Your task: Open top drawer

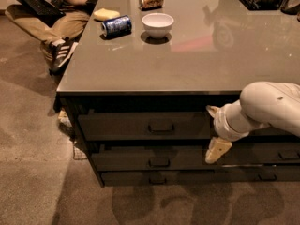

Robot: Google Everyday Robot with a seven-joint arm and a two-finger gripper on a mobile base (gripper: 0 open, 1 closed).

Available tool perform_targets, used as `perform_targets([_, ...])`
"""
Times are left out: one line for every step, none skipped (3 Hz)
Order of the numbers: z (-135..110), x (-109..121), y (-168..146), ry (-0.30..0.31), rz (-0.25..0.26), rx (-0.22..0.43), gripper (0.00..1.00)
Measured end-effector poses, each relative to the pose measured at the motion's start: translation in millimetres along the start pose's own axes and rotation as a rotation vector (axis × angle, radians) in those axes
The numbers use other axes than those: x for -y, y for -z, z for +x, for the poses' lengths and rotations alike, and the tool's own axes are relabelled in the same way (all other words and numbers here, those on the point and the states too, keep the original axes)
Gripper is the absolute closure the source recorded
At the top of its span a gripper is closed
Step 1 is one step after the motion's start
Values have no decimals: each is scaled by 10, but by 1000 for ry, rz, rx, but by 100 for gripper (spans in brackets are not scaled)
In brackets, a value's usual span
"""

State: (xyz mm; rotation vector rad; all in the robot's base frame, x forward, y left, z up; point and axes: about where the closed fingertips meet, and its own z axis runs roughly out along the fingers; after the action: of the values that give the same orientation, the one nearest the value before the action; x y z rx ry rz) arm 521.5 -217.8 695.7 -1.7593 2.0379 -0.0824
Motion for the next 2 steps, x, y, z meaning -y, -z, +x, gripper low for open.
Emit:
perform_targets([37, 174, -232, 22, -14, 18, 0])
perform_targets([69, 290, -475, 24, -33, 46, 0])
